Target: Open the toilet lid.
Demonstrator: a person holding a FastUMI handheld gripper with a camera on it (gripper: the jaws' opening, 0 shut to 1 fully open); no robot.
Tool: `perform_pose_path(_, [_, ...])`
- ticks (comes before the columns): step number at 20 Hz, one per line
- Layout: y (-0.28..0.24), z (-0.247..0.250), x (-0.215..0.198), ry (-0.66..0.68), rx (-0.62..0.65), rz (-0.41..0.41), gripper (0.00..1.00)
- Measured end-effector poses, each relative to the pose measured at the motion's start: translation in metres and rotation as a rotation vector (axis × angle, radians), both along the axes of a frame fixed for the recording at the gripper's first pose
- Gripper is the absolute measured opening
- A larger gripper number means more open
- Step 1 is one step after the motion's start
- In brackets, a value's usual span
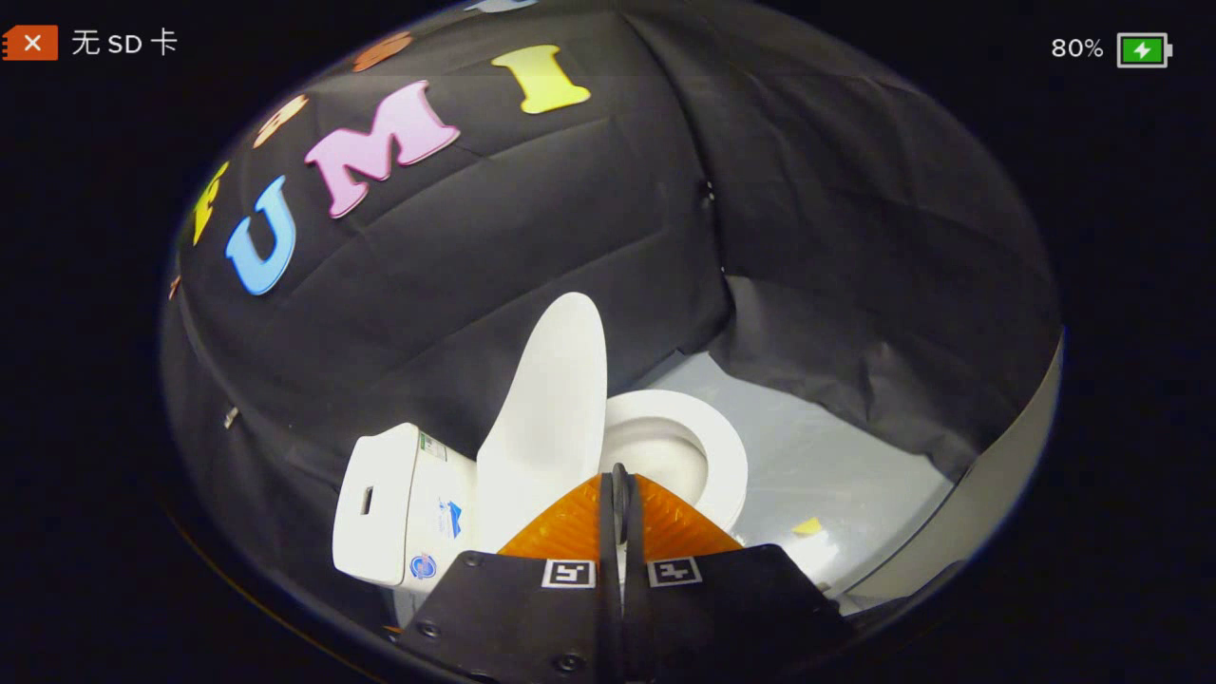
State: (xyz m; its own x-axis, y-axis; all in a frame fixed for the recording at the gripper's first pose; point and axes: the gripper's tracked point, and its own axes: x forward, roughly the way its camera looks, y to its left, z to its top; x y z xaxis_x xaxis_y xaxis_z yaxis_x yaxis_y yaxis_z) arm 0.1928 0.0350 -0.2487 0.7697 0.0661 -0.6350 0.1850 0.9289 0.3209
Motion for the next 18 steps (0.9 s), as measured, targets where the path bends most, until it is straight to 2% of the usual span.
perform_pose_path(3, [0.026, 0.022, -0.002, -0.028, -0.091, -0.003, 0.06])
perform_pose_path(9, [0.078, 0.056, -0.007, -0.110, -0.159, -0.012, 0.06])
perform_pose_path(18, [0.180, 0.097, -0.016, -0.241, -0.264, 0.102, 0.06])
